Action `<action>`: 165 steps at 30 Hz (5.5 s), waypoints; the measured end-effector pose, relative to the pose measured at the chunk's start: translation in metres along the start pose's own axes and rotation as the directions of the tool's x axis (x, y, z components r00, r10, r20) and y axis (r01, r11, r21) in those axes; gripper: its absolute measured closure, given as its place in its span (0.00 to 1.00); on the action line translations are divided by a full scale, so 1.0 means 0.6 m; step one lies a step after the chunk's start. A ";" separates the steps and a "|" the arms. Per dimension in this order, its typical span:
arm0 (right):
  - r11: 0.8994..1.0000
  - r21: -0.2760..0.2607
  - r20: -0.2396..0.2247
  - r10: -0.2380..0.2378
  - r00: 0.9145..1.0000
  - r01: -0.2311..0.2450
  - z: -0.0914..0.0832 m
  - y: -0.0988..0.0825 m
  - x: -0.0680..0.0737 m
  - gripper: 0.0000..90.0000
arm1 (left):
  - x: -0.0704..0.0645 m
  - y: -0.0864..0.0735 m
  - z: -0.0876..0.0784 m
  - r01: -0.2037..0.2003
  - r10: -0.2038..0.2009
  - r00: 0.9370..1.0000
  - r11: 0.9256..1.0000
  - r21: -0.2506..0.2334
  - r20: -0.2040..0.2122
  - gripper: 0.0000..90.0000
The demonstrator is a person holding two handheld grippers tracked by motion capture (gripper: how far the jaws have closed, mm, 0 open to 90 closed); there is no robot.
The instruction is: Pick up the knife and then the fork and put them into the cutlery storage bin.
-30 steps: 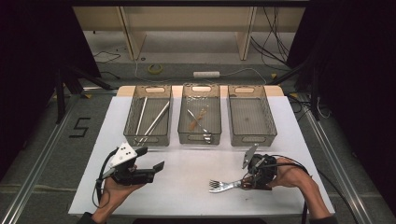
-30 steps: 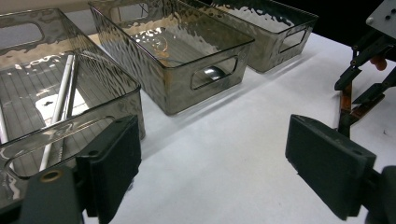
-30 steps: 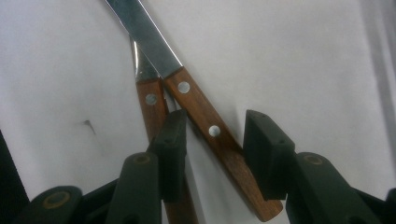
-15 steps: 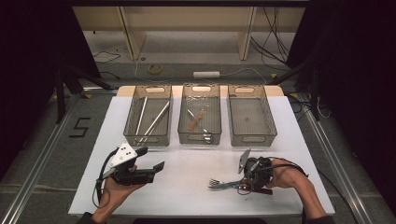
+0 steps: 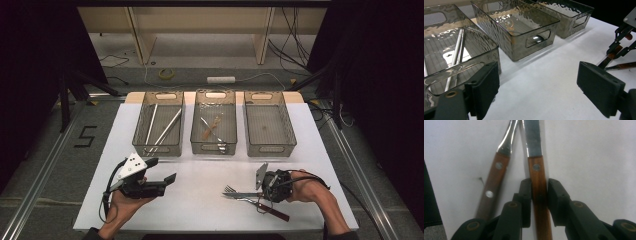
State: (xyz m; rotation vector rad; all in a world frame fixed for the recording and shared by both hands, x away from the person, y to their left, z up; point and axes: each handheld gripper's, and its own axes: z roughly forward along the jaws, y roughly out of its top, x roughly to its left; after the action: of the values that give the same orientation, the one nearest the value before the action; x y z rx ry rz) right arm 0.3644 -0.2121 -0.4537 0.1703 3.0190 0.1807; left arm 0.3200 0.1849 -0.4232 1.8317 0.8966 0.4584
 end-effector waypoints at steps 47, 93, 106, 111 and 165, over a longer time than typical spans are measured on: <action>0.931 -0.267 -0.002 0.259 0.966 -0.250 -0.049 -0.012 -0.025 0.86 | 0.002 0.000 -0.004 0.017 -0.017 1.000 1.000 -0.016 0.006 0.19; 0.675 -0.531 -0.073 0.566 0.821 -0.513 -0.099 -0.034 -0.085 0.86 | 0.006 0.000 -0.007 0.037 -0.037 0.999 0.999 -0.038 0.010 0.19; 0.622 -0.562 -0.080 0.616 0.784 -0.546 -0.114 -0.032 -0.118 0.86 | 0.006 0.000 -0.008 0.041 -0.041 0.999 0.998 -0.040 0.009 0.19; 0.607 -0.574 -0.081 0.626 0.776 -0.550 -0.120 -0.035 -0.127 0.86 | 0.006 0.000 -0.008 0.041 -0.041 0.999 0.998 -0.039 0.009 0.19; 0.403 -0.567 -0.097 0.833 0.544 -0.719 -0.102 -0.016 -0.263 0.86 | 0.008 -0.001 -0.010 0.044 -0.044 0.999 0.998 -0.045 0.012 0.19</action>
State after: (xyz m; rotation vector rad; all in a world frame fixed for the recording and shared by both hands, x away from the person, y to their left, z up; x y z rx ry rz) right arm 0.5119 -0.2471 -0.3782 1.4517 2.2549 1.0224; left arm 0.3192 0.1923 -0.4216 1.7686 0.9099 0.4370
